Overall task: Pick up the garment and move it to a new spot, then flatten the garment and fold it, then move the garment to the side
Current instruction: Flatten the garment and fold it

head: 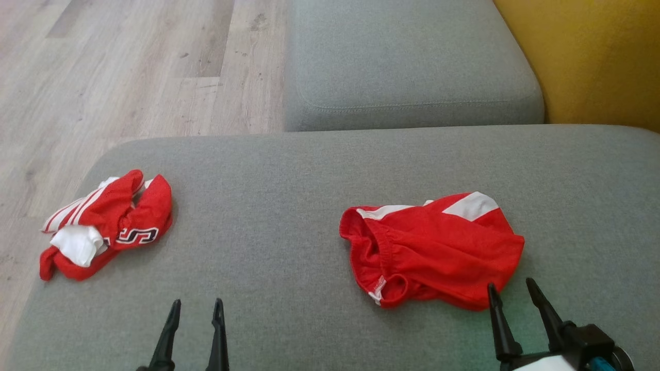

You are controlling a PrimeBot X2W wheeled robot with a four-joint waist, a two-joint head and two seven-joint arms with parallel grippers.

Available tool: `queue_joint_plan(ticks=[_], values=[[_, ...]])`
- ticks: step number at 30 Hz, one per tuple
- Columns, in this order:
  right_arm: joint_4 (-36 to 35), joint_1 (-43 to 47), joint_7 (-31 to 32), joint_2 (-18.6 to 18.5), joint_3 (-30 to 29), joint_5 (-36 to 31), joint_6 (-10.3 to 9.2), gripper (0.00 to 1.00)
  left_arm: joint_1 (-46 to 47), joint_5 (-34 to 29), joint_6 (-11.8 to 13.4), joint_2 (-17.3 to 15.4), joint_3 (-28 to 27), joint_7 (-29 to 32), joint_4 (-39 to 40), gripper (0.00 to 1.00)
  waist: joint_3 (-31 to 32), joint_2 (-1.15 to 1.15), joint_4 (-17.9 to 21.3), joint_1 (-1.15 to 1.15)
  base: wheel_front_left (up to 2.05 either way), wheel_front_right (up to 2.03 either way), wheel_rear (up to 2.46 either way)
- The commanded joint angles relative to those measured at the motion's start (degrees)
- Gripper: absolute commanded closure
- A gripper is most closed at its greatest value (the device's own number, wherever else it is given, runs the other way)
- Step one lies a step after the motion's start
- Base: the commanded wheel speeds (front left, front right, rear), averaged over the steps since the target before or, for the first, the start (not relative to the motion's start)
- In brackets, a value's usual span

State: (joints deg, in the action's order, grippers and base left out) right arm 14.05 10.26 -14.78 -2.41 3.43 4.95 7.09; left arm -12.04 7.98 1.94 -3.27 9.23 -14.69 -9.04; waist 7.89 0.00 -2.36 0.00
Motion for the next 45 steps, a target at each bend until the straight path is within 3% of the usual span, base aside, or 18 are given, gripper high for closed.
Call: queue_joint_plan(ticks=[1,24,29,33,37,45], values=[[-1.9,-1.5,-0.2,-0.5,1.3,0.2,0.40,0.00,2.4,-0.6,-0.4,0.4,-1.8,-0.3,1.2,0.00,-0.1,0.00,0.0,0.00,0.00,0.00,0.00],[-2.0,-2.3,-0.2,-0.5,0.6,-0.2,0.40,0.00,4.2,-0.8,-1.3,0.4,-0.4,-0.3,-1.9,0.00,-2.0,0.00,1.2,0.00,0.00,0.00,0.00],[-2.3,-3.0,-0.2,-0.5,0.9,-0.6,0.40,0.00,7.3,1.5,-2.7,0.4,1.1,-0.3,-2.2,0.00,-3.9,0.00,1.9,0.00,0.00,0.00,0.00],[-2.6,-4.3,-0.2,-0.5,1.6,-1.1,0.40,0.00,13.2,8.2,-5.6,0.4,5.2,-0.3,-5.0,0.00,-6.6,0.00,2.9,0.00,0.00,0.00,0.00],[-2.3,-5.8,-0.2,-0.5,3.1,-2.7,0.40,0.00,21.3,19.2,-8.1,0.4,12.7,0.2,-10.9,0.00,-9.1,0.00,4.7,0.00,0.00,0.00,0.00],[-2.4,-10.9,-0.2,-0.8,5.7,-4.0,0.40,0.00,37.2,42.0,-9.3,0.4,22.9,8.6,-18.0,0.00,-16.1,0.00,10.4,0.00,0.00,0.00,0.00]])
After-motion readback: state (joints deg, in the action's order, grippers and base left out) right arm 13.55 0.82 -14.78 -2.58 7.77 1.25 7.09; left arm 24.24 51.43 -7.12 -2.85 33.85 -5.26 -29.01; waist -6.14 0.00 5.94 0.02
